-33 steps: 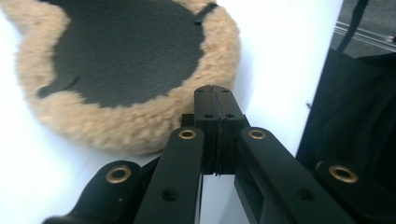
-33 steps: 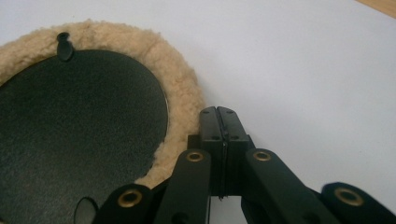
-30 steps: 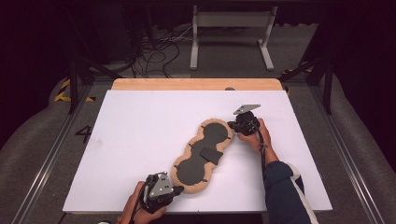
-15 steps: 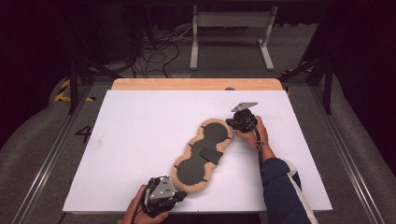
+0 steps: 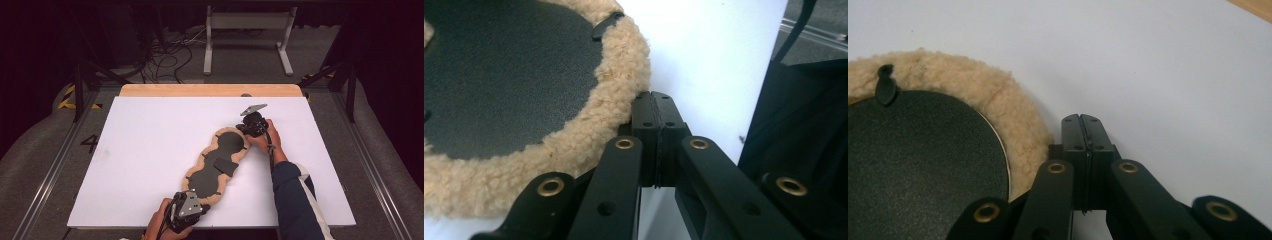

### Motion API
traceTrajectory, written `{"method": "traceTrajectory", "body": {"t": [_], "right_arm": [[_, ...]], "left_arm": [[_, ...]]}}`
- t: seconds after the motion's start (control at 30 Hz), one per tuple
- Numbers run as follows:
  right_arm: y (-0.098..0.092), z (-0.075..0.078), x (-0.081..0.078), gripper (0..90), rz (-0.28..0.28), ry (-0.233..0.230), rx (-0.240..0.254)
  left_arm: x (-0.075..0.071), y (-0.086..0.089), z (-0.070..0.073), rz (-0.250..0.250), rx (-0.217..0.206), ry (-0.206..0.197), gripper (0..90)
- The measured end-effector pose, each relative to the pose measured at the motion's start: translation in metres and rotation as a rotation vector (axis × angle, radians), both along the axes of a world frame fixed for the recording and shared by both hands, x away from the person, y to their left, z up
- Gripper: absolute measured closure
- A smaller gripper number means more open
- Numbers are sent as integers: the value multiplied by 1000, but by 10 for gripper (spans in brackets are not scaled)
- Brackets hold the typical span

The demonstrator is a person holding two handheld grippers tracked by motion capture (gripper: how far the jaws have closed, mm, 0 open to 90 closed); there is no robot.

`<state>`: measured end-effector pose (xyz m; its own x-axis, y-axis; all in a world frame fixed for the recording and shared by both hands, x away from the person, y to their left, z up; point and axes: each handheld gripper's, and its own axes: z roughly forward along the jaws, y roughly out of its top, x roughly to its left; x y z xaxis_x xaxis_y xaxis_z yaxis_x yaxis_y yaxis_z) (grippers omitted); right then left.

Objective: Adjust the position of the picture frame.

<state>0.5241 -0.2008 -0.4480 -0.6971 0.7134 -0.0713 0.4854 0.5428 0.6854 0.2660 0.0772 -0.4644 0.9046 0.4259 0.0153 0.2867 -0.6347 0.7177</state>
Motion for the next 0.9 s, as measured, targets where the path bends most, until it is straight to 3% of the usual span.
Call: {"method": "traceTrajectory", "body": {"t": [0.1,0.2,0.27,0.37,0.47,0.57,0.63,0.73,0.9], "right_arm": [[0,1,-1,900,24,-2,-26],[-1,1,-3,900,36,0,-21],[-3,1,-5,900,46,3,-22],[-4,1,-9,900,50,11,-17],[-8,0,-11,900,35,28,21],[-7,1,-11,900,23,26,16],[-3,1,-11,900,14,2,-9],[0,-1,-8,900,4,-9,-1],[0,-1,-8,900,26,-9,7]], "left_arm": [[3,8,1,14,-2,18,900],[7,22,3,48,11,28,900],[12,34,3,54,-5,66,900],[18,53,4,79,-20,80,899],[18,72,7,142,-30,64,899],[20,96,7,217,-93,105,891],[22,99,5,241,-102,111,883],[26,96,6,258,-102,87,870],[34,91,6,274,-133,93,864]]}}
